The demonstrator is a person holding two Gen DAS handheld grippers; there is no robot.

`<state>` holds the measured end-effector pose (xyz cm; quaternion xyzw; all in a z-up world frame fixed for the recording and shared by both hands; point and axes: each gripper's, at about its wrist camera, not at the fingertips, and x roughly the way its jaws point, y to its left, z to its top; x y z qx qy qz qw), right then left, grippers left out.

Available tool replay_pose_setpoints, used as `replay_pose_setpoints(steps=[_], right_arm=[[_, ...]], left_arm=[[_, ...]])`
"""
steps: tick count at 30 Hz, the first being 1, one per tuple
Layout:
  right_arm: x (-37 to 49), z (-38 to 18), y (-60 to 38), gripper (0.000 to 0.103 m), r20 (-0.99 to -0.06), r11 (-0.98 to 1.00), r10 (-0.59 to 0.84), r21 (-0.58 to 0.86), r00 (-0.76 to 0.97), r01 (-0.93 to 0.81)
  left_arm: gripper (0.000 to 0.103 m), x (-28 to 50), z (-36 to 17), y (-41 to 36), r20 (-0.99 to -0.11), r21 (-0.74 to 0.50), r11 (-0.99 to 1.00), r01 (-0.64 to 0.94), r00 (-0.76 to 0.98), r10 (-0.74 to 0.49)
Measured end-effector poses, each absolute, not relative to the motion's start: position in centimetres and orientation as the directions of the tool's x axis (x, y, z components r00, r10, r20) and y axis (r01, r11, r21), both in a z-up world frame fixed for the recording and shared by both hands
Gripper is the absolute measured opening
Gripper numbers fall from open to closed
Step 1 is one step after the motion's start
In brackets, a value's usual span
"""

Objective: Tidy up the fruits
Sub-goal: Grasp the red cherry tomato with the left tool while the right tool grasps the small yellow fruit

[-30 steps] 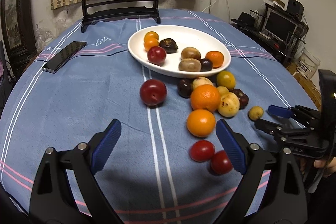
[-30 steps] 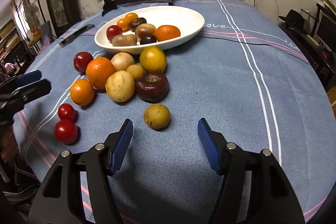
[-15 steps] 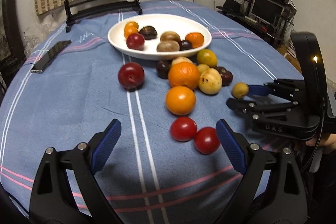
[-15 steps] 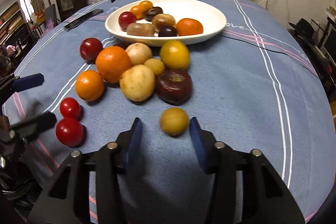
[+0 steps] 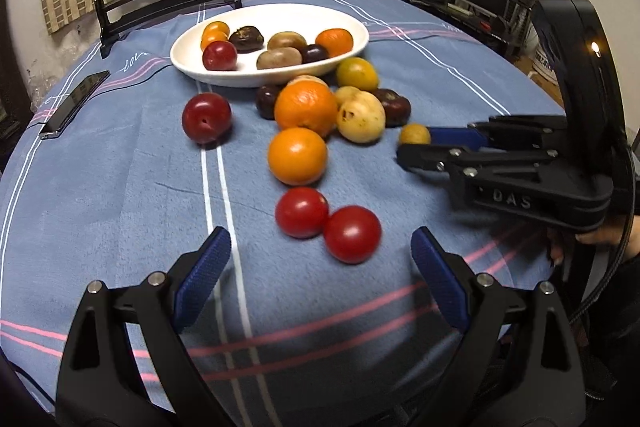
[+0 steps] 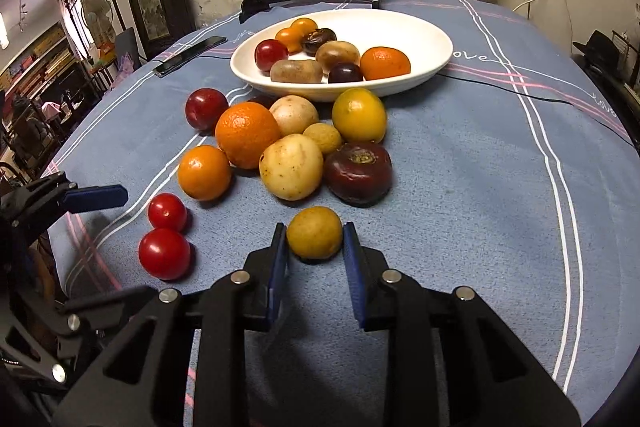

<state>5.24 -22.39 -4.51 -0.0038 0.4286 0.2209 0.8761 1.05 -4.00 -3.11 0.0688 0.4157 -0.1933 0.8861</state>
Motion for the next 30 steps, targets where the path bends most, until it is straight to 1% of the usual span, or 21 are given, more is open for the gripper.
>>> replay_pose_setpoints(steps=[4,5,6,7,9,15,19,22,24,25,26,30], right_arm=[[5.2,-4.6,-22.4,0.028,-0.754,0.899,0.389,0.186,0.529,-0.396],[5.2,-4.6,-22.3,0.028,-0.755,0.899,0.389,0.187,0.528,-0.395],[5.2,-4.7,-22.3,0.028,-0.757,0.899,0.388,0.186,0.526,-0.396],[5.2,-4.7,-22.3,0.028,-0.758,0.9,0.386,0.184,0.525,-0.396],[5.3,-4.7,-22.2,0.028,-0.758,0.901,0.384,0.182,0.526,-0.394],[5.3,-4.7,-22.3,0.028,-0.754,0.897,0.393,0.191,0.525,-0.398],[5.2,-4.7,-22.3,0.028,-0.756,0.896,0.395,0.191,0.522,-0.402],[5.2,-4.6,-22.3,0.028,-0.756,0.896,0.395,0.192,0.522,-0.4],[5.2,-4.6,-22.3,0.028,-0.755,0.898,0.392,0.19,0.525,-0.398],[5.2,-4.6,-22.3,0.028,-0.754,0.899,0.39,0.188,0.528,-0.396],[5.3,-4.6,-22.4,0.028,-0.753,0.901,0.388,0.187,0.532,-0.393],[4.9,-4.5,-22.3,0.028,-0.749,0.905,0.375,0.166,0.546,-0.393]], left_arm=[[0.091,1.0,-3.5,-4.3,-0.775,-0.036,0.919,0.392,0.569,-0.273],[0.087,1.1,-3.7,-4.5,-0.782,-0.037,0.92,0.389,0.562,-0.269],[0.081,1.2,-4.0,-4.7,-0.79,-0.041,0.92,0.39,0.551,-0.269],[0.079,1.2,-4.0,-4.7,-0.789,-0.053,0.918,0.394,0.547,-0.28],[0.067,1.3,-3.9,-5.1,-0.787,-0.056,0.917,0.395,0.548,-0.284],[0.051,1.8,-4.3,-6.1,-0.787,0.015,0.933,0.36,0.58,-0.212],[0.051,2.1,-4.3,-6.2,-0.79,0.021,0.932,0.361,0.578,-0.206],[0.048,2.2,-4.2,-6.1,-0.791,0.015,0.932,0.363,0.574,-0.211],[0.042,2.1,-4.2,-6.0,-0.794,0.001,0.928,0.373,0.565,-0.227],[0.038,1.9,-4.1,-5.9,-0.795,-0.018,0.921,0.388,0.554,-0.249],[0.031,1.7,-4.0,-5.8,-0.794,-0.025,0.915,0.403,0.548,-0.263],[0.031,1.5,-3.8,-5.3,-0.789,-0.029,0.92,0.39,0.556,-0.261]])
